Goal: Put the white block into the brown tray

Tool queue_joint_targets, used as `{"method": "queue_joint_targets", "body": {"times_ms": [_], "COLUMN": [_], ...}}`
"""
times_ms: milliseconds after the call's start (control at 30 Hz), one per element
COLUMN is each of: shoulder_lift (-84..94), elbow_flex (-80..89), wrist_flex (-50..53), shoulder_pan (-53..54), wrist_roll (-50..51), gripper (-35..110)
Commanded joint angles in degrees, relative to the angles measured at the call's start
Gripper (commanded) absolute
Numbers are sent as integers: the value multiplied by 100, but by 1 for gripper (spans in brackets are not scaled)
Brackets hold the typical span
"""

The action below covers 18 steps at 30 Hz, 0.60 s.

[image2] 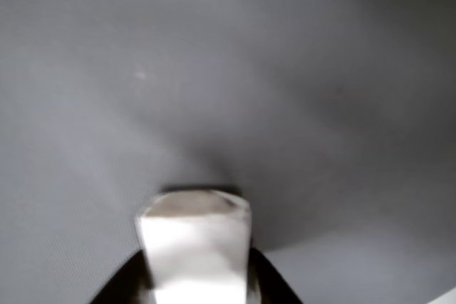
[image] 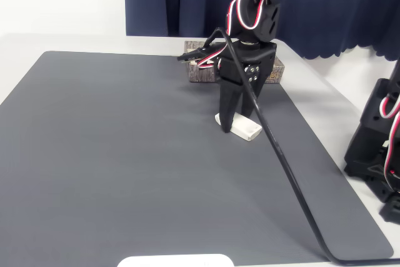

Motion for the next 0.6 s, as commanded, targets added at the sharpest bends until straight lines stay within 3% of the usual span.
{"method": "queue_joint_targets", "body": {"times_ms": [0,400,567], "shoulder_lift": [18,53,439], "elbow_flex": [-132,-158,-176], "wrist_flex": [-26,35,510], "shoulder_pan": [-35,-105,-53], "wrist_roll": [-44,-105,-281], "gripper": [21,4,0]}}
